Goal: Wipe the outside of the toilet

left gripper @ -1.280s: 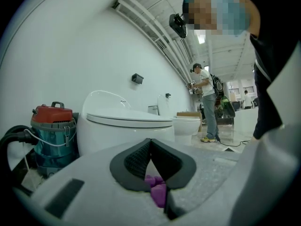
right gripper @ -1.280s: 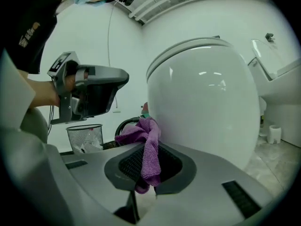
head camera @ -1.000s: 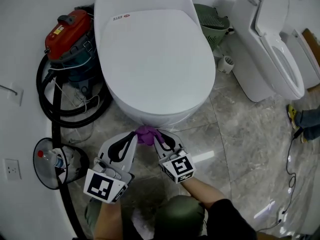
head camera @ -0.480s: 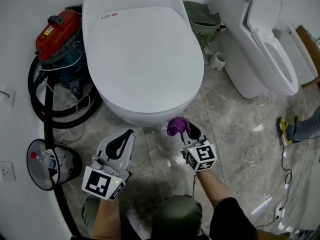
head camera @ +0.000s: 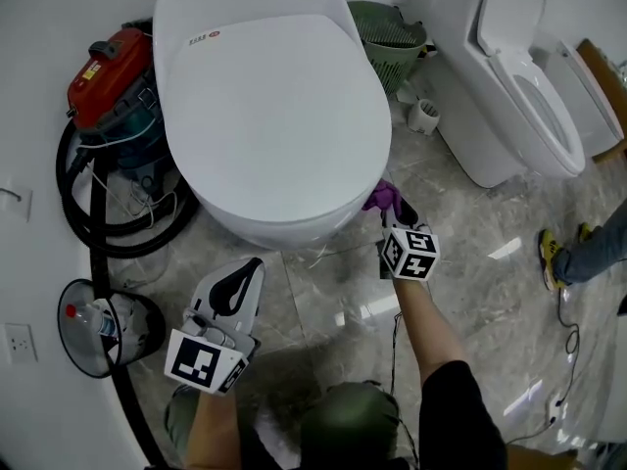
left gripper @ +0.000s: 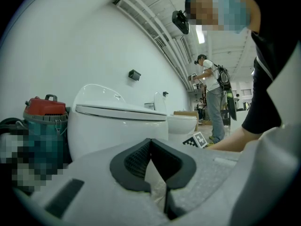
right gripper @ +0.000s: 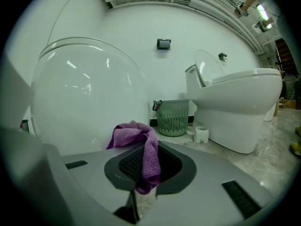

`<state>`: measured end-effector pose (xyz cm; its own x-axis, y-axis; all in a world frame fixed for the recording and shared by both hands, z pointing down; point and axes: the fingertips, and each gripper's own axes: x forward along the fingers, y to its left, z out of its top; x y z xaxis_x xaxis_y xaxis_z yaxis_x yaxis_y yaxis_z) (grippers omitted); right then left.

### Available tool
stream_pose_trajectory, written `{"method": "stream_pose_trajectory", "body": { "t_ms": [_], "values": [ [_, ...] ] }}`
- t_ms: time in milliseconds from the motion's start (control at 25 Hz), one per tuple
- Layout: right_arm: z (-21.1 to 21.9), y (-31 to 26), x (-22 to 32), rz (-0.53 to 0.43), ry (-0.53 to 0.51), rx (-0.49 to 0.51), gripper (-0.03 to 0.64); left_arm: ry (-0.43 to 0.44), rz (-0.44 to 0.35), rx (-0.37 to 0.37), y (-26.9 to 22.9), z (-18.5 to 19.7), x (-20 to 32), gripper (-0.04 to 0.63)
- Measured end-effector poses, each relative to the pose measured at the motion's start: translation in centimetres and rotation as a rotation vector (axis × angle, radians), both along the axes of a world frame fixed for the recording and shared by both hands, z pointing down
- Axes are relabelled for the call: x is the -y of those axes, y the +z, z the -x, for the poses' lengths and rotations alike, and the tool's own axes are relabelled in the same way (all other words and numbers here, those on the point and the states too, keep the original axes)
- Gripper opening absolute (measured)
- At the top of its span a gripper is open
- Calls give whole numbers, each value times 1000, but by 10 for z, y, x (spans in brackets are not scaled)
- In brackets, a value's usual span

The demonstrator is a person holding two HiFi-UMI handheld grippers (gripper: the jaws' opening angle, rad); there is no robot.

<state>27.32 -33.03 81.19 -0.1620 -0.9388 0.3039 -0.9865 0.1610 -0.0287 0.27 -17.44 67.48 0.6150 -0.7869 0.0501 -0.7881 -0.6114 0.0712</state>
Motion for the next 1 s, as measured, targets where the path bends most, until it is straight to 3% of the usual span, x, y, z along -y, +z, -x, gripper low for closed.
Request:
{"method": "stream_pose_trajectory", "body": {
  "t_ms": [240,520,800,1000],
  "values": [
    [2,-4,-25,-19,-16,7,43,-9,-3,-15,-4,3,2,7],
    [24,14,-112,40,-153,22,43,-31,-6,-8,-3,13,7,8],
    [114,48,-164,116,-417,60,43,-25,0,8,0,12,6,8],
    [189,59,-159,92,-567,69,43,-28,-1,20,-1,13,3,8]
  ]
}}
